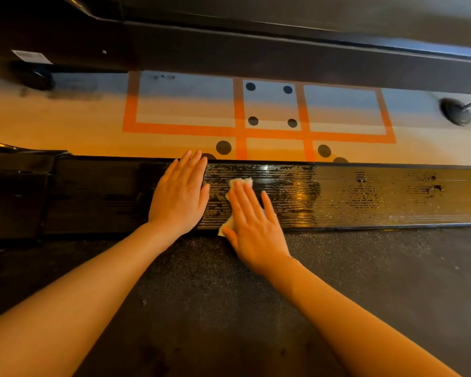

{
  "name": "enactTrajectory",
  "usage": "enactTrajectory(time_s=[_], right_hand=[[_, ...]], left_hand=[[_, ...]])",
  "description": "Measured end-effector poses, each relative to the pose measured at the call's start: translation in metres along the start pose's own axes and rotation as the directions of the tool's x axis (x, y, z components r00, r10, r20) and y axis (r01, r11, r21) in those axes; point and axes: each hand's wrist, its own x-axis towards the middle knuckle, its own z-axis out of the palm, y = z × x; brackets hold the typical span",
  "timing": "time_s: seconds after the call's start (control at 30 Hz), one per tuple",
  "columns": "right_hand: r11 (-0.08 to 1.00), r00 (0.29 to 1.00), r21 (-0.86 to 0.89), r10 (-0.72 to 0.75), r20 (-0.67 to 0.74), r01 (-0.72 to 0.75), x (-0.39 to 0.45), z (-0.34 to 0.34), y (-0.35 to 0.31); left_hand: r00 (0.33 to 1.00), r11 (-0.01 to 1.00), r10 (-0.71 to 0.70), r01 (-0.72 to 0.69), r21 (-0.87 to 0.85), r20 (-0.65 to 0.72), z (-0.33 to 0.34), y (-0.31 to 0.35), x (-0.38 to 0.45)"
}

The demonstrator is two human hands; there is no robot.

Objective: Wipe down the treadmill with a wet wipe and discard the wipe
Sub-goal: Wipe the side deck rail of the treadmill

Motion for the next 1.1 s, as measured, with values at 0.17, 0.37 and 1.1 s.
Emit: enactTrajectory(time_s=[0.17,0.37,1.1], right_hand=[[0.999,0.999,0.018,-0.04,0.027,0.04,0.016,-0.005,-0.002],[0.988,0.994,0.114,0.1,0.045,-0.105,-0.019,-0.008,0.059],[1.0,0.998,-0.01,-0.005,0.058,0.006,-0.034,-0.003,0.083]], left_hand=[[1.0,1.0,-0.005,0.005,-0.011,0.011,-0.002,0.0,0.0],[1.0,1.0,-0.005,0.005,-0.024,0.009,-0.003,0.0,0.0],[1.0,1.0,0.003,-0.003,-0.011,0.013,-0.003,0.001,0.0]])
